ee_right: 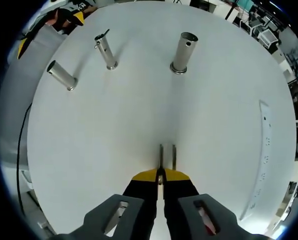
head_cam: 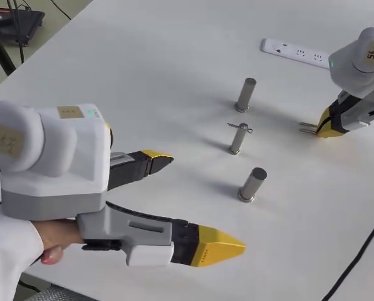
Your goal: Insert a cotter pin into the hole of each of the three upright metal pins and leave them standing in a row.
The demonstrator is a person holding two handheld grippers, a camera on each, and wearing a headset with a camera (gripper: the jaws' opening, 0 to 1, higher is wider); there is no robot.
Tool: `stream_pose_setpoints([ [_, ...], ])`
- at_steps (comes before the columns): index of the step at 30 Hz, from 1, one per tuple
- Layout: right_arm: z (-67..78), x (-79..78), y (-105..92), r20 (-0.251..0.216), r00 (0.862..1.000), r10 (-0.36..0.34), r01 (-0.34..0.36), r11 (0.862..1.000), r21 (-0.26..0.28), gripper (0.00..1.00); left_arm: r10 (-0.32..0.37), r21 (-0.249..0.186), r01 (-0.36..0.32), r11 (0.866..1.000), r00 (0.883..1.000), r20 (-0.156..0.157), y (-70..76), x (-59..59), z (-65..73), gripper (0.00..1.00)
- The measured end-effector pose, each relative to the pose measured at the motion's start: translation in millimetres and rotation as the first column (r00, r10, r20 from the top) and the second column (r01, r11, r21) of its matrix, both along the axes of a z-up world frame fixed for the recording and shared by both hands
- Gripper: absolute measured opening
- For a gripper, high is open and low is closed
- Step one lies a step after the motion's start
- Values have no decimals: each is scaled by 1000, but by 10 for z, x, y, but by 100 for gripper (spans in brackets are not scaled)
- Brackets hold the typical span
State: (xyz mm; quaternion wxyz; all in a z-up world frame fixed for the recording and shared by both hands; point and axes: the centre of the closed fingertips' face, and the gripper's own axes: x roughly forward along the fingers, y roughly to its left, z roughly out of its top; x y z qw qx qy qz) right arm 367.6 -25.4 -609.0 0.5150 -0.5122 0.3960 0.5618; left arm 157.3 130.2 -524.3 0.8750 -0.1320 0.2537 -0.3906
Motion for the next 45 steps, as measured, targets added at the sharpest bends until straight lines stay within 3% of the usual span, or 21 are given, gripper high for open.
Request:
stream_pose_setpoints([
  [8,-4,18,-18,37,999,15,-15,1000,-6,0,-9,-1,9,1000,1000,-3,-33,-16,15,99],
  [14,-10,83,-58,54,998,27,-25,999,-40,0,-11,4,11,1000,1000,-4,-37,-58,35,97],
  [18,30,94,-81,34,999,-7,7,1000,-15,0,-4,-4,4,1000,1000,4,-19,-53,78,96],
  [23,175,27,-81,41,999,-20,19,999,28,0,-3,0,3,1000,1000,15,-17,-35,100,97],
  [26,268,-14,-71,25,999,-46,44,996,82,0,-7,2,7,1000,1000,23,-31,-34,114,97],
  [32,450,-89,-102,56,998,-32,26,993,113,0,-16,5,16,1000,999,33,-52,-34,131,96],
  [45,828,-536,-22,113,993,37,-58,981,186,0,-25,-1,25,1000,998,55,-112,18,227,94],
])
